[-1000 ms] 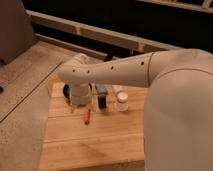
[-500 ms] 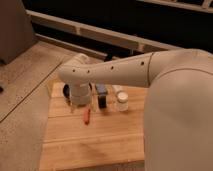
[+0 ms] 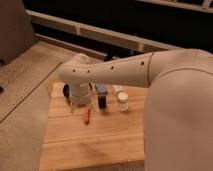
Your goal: Place the ceramic cup over the eraser
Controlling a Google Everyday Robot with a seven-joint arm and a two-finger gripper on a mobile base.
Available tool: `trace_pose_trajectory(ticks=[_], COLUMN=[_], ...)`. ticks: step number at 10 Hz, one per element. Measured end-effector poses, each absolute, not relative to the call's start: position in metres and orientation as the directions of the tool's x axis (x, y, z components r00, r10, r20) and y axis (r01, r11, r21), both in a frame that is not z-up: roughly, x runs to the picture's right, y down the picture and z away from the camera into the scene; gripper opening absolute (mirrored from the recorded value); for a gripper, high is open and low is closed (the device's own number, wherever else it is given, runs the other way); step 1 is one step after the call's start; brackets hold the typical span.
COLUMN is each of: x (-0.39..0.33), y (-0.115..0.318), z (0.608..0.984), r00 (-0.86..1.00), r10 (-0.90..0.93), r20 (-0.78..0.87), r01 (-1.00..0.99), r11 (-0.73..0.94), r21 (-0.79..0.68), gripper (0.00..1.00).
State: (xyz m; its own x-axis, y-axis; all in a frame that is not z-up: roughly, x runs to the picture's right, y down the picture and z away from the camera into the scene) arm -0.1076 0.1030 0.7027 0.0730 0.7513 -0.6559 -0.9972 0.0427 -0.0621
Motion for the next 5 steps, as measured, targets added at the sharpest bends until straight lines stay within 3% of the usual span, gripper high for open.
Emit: trace_pose_trajectory(ticks=[5], x=[-0.0987], y=[0.0932], z=[0.7062], r00=[0.087], r10=[0.776], r20=[-0.625], r01=[-0.996], r11=[0.056], r21=[-0.068], gripper=[0.65])
